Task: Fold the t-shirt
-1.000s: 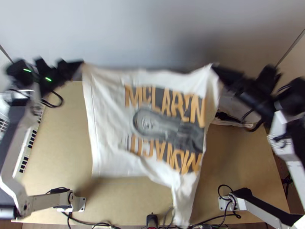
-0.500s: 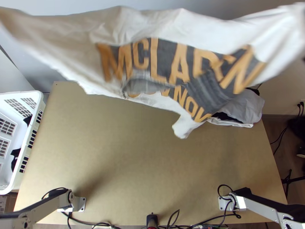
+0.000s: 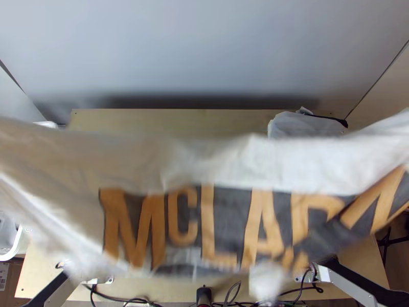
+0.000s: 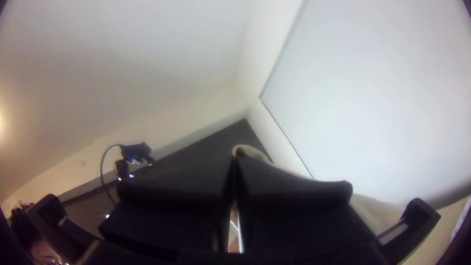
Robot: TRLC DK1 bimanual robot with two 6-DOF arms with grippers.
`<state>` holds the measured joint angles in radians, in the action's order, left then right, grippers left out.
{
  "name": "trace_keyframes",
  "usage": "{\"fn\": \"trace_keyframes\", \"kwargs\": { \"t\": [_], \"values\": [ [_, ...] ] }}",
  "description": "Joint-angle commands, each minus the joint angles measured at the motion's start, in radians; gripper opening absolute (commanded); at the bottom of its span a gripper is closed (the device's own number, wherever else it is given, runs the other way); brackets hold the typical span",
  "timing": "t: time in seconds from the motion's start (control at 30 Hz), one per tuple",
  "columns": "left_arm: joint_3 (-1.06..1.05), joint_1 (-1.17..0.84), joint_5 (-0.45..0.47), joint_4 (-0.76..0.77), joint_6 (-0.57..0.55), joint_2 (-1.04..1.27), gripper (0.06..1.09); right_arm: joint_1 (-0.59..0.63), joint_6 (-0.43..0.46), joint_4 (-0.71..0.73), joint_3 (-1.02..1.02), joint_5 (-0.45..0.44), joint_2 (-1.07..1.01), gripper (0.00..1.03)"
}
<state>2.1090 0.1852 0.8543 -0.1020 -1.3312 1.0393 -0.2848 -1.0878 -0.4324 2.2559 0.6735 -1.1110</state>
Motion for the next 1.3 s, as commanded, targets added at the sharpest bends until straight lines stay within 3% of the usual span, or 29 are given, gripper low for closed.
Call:
{"fn": "trace_keyframes", "kwargs": {
  "t": [0.0,0.1,0.23,0.33,0.5,0.63,0.8,0.9,1.0,1.27],
  "values": [
    [-0.400,0.022,0.037,0.097,0.035,-0.093,0.09,-0.001,0.106,-0.043,-0.328,0.038,0.065,0.02],
    [-0.741,0.030,0.042,0.170,0.115,-0.096,0.09,0.015,0.193,0.034,-0.730,0.049,0.105,0.02],
    [-1.118,0.014,0.000,0.242,0.322,0.080,0.09,0.018,0.213,0.488,-1.289,0.049,0.059,0.02],
    [-1.219,-0.012,-0.116,0.268,0.514,0.349,0.09,0.027,0.313,0.575,-1.409,0.052,-0.119,0.02],
    [-1.136,0.008,-0.212,0.254,0.624,0.685,0.09,0.096,0.333,0.650,-1.397,0.051,-0.293,0.02],
    [-1.040,0.008,-0.301,0.197,0.713,0.818,0.09,0.144,0.361,0.650,-1.349,0.052,-0.334,0.02],
    [-0.939,0.022,-0.324,0.159,0.728,0.906,0.09,0.197,0.374,0.641,-1.279,0.029,-0.389,0.02],
    [-0.840,0.026,-0.357,0.070,0.742,0.952,0.09,0.197,0.374,0.569,-1.211,-0.048,-0.446,0.02],
    [-0.739,0.020,-0.391,-0.025,0.756,0.995,0.09,0.187,0.364,0.422,-1.096,-0.060,-0.544,0.02],
    [-0.581,-0.021,-0.422,-0.084,0.747,1.055,0.09,0.142,0.359,0.172,-0.834,-0.120,-0.768,0.02]
  ]
}}
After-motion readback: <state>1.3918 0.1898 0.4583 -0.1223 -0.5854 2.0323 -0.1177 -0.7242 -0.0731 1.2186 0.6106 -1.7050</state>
